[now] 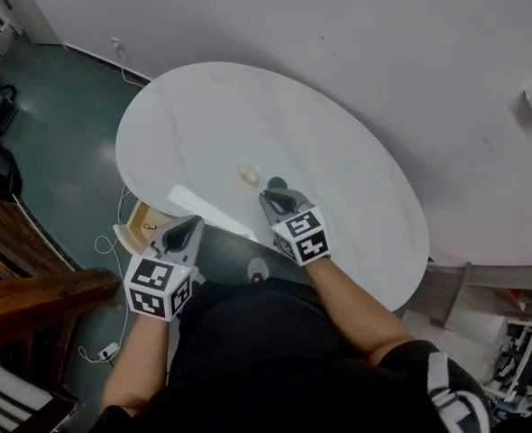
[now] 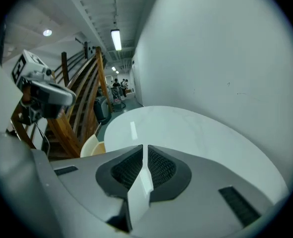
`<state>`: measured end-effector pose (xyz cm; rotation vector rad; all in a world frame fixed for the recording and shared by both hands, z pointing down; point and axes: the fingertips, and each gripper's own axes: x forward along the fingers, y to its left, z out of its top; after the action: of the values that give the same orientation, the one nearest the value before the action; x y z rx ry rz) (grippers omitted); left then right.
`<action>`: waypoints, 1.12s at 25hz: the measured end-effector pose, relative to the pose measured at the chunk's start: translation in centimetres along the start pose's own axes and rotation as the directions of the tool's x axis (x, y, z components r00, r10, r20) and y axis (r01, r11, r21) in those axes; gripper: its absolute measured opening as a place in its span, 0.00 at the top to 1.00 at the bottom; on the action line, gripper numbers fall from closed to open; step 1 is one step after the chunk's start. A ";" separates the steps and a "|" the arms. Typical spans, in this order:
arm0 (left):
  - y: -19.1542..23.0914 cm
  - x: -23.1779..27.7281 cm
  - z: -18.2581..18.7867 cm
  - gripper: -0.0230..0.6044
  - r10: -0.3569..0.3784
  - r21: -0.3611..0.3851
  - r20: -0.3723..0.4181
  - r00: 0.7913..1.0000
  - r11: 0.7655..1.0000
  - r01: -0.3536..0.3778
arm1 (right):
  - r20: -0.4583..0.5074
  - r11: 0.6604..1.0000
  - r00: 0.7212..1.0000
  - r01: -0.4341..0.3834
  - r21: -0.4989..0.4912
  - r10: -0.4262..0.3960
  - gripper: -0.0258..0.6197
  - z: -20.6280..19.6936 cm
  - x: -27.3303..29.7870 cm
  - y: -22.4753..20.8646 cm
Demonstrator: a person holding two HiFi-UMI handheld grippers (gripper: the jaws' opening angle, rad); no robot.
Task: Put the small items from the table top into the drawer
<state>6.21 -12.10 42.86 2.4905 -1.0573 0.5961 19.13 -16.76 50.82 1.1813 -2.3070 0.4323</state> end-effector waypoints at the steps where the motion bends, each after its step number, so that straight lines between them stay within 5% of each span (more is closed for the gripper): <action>1: 0.2 -0.2 -0.1 0.94 0.013 -0.006 -0.002 1.000 1.000 -0.013 | -0.025 1.000 1.000 0.005 -0.029 -0.006 0.94 -0.6 0.9 -0.2; 17: 3.0 -4.3 -2.7 0.94 0.158 -0.116 -0.020 0.987 0.980 -0.159 | -0.230 0.954 0.969 0.020 -0.300 -0.093 0.82 -5.7 9.3 -2.1; 28: 4.6 -6.5 -3.9 0.94 0.193 -0.152 -0.032 0.981 0.969 -0.196 | -0.234 0.950 0.964 0.048 -0.307 -0.125 0.91 -5.5 9.9 -2.6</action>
<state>-2.21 -9.46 43.58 2.2615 -1.3002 0.5666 17.98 -22.00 61.07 1.0106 -2.0076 0.1782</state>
